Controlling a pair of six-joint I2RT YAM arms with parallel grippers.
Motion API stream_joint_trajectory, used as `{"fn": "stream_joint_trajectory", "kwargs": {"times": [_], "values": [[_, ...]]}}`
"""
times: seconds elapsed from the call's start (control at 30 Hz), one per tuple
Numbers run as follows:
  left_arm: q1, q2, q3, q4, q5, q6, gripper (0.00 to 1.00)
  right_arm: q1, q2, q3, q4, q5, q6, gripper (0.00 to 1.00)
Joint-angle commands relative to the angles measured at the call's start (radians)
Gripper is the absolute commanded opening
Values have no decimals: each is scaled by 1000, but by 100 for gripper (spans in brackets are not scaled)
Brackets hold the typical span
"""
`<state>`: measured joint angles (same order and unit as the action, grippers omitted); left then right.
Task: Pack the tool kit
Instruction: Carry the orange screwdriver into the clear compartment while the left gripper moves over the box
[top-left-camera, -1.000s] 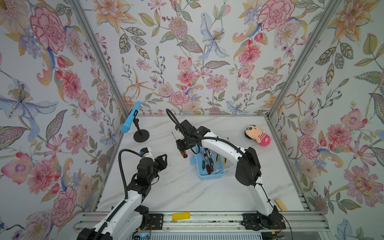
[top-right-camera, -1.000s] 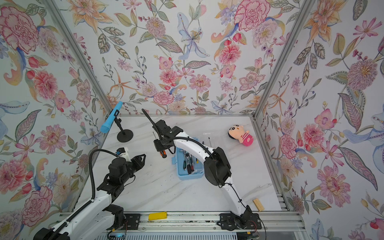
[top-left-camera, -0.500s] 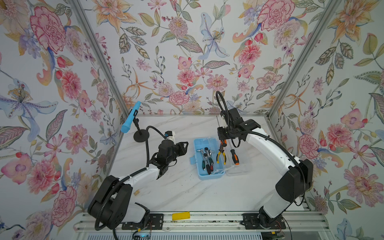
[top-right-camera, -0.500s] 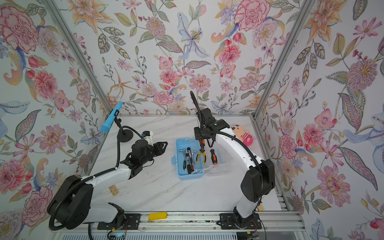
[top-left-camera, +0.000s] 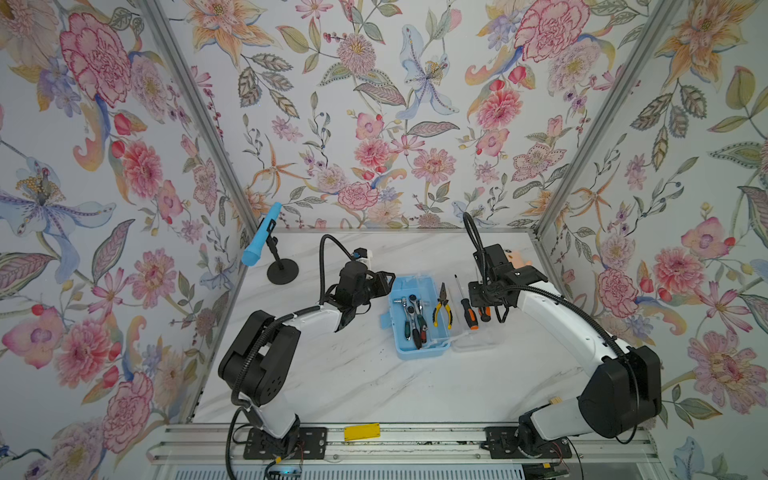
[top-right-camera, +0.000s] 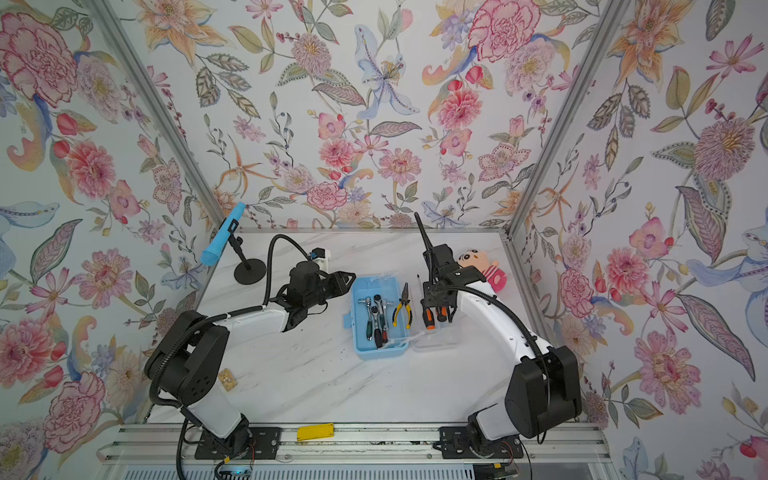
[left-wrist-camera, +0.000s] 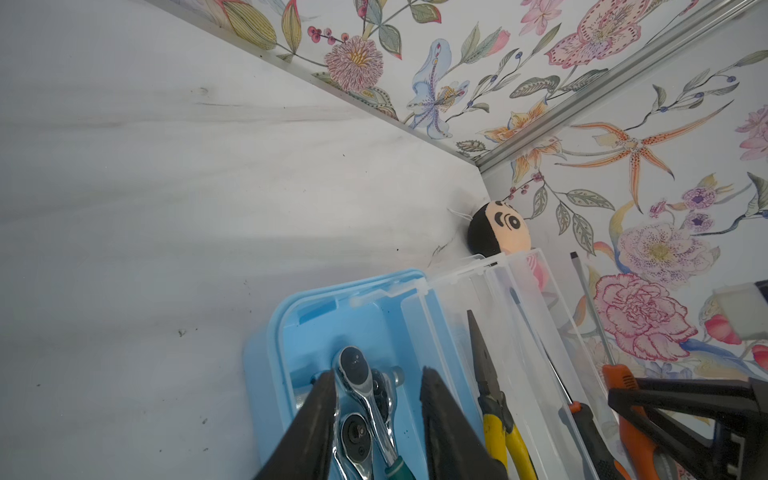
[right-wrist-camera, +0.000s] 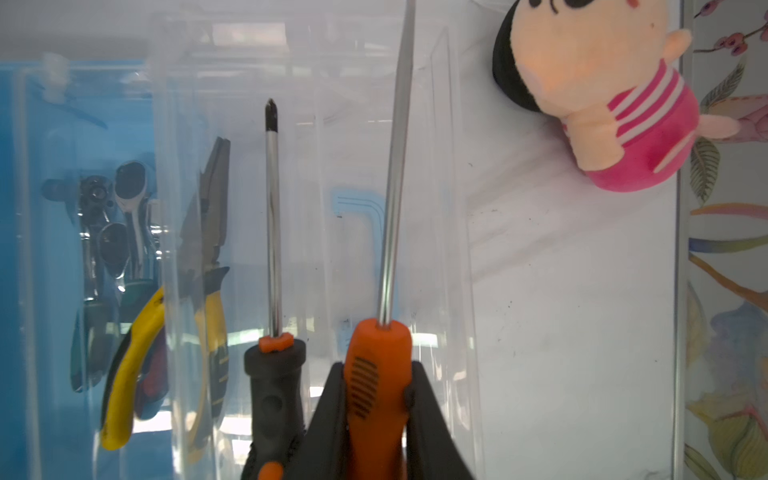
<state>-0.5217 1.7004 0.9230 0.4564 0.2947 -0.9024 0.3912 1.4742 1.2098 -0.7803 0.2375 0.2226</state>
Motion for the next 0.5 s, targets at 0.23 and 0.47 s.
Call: {"fn": "stream_joint_trajectory", "kwargs": {"times": [0.23, 0.47], "values": [[-18, 20, 7, -18, -1, 43, 37, -11, 9, -48, 42, 51, -28, 0], [-18, 31, 30, -76, -27, 78, 37, -10, 24, -39, 33, 4, -15, 4]]}}
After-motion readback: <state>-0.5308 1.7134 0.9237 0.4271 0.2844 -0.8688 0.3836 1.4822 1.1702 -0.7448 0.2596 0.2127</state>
